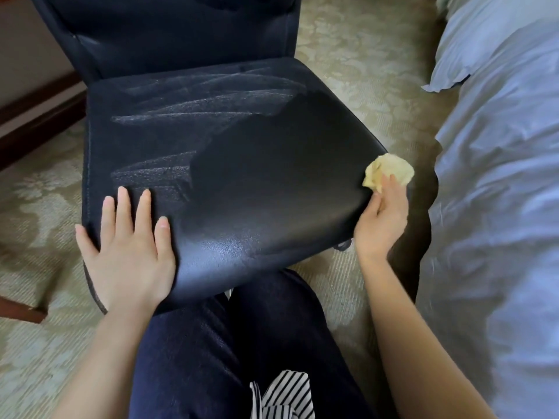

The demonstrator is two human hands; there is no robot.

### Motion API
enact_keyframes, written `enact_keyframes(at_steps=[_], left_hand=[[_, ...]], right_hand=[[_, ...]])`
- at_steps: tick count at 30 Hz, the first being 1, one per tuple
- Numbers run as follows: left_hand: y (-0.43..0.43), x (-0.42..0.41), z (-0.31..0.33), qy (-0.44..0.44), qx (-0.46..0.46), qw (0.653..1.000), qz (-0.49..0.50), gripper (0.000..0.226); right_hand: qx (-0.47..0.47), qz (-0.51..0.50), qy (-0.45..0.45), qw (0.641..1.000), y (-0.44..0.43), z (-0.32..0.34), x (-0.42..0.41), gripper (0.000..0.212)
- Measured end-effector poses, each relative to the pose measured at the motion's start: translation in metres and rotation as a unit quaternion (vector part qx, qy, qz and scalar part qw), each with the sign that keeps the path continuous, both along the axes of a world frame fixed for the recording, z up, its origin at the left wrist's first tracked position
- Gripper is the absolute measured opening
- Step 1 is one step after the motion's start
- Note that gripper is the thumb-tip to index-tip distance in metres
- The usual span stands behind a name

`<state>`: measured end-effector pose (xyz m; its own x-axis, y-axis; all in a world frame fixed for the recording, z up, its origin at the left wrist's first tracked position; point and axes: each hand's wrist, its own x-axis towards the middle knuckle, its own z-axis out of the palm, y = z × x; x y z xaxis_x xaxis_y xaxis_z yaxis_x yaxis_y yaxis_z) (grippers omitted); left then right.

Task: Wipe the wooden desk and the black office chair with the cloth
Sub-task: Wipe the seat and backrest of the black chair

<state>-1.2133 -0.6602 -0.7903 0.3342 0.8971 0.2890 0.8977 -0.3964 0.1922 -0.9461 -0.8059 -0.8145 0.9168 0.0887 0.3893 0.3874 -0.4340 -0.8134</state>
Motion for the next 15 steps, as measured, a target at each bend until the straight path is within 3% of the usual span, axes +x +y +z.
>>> enact_keyframes(at_steps=[7,11,15], left_hand=[[0.0,0.0,0.0,0.006,0.002,1.0,-0.002,0.061],[0.0,-0.002,0.001,0.002,0.0,1.0,-0.01,0.064],[0.001,-0.004,0.002,0.004,-0.001,1.0,-0.014,0.065]], right_hand=[[-0.028,0.209,-0.12,0.97,0.007,-0.015,-0.118,0.032],[-0.089,0.38,-0.221,0.894,0.011,-0.01,-0.151,0.035],[-0.154,0.471,-0.34,0.799,0.015,0.0,-0.125,0.041]])
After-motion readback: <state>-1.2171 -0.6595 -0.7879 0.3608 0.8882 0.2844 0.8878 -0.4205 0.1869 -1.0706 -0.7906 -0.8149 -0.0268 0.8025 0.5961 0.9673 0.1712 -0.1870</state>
